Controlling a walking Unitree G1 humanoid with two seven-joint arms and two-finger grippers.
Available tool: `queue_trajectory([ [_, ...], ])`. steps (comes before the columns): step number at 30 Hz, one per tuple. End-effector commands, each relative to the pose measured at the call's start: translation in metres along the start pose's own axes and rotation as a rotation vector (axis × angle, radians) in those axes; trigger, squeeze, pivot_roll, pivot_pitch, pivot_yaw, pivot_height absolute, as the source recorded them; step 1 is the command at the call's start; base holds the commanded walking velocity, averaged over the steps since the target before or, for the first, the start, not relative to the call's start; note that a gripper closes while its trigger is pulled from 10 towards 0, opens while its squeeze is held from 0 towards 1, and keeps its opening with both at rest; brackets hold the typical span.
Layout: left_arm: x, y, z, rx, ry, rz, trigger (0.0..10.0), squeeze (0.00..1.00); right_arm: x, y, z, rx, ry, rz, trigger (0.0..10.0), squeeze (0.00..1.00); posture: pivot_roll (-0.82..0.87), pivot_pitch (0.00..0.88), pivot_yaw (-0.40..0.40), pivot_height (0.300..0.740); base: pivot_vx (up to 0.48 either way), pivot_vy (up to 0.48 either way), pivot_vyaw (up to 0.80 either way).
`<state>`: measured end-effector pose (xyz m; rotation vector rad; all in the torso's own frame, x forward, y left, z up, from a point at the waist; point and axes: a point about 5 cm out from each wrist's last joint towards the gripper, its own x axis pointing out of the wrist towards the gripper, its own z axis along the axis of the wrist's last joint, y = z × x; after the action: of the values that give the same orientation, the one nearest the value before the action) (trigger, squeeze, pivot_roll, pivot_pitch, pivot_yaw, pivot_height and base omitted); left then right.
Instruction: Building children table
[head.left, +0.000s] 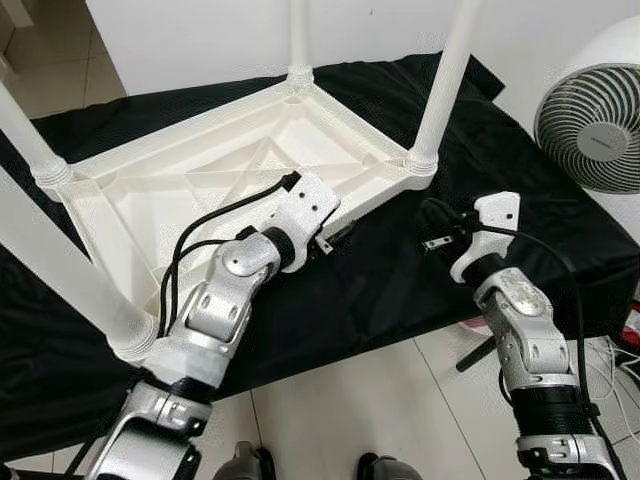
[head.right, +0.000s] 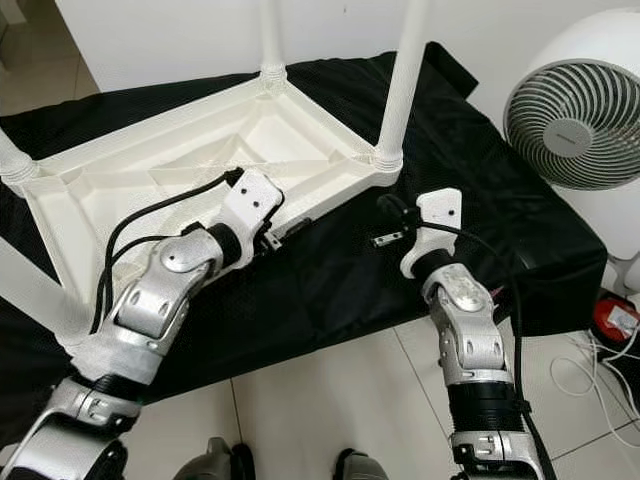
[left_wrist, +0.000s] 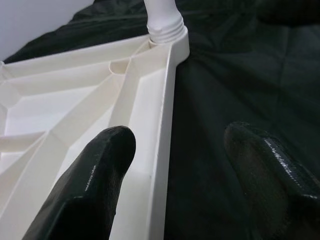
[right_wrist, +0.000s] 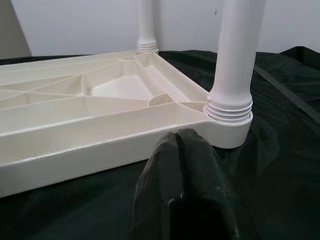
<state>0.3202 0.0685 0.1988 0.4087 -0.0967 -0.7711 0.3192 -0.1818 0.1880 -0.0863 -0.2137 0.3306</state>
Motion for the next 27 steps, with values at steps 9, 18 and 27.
queue_trajectory([
  [9,-0.048,0.022,-0.013,-0.001,0.083,0.010,10.0,0.00,0.003,0.000,0.000,0.002,0.001,0.007,10.0,0.00,-0.07,0.126,0.039,0.740,0.000,0.000,0.00],
  [18,-0.108,0.032,-0.041,-0.047,0.270,0.056,10.0,0.00,0.011,0.004,0.000,0.004,0.007,0.047,10.0,0.00,-0.04,0.132,0.016,0.740,0.000,0.000,0.00],
  [27,-0.117,0.021,-0.054,-0.090,0.369,0.001,10.0,0.00,0.011,0.003,-0.001,0.001,0.011,0.052,10.0,0.00,-0.04,0.138,0.013,0.740,0.000,0.000,0.00],
])
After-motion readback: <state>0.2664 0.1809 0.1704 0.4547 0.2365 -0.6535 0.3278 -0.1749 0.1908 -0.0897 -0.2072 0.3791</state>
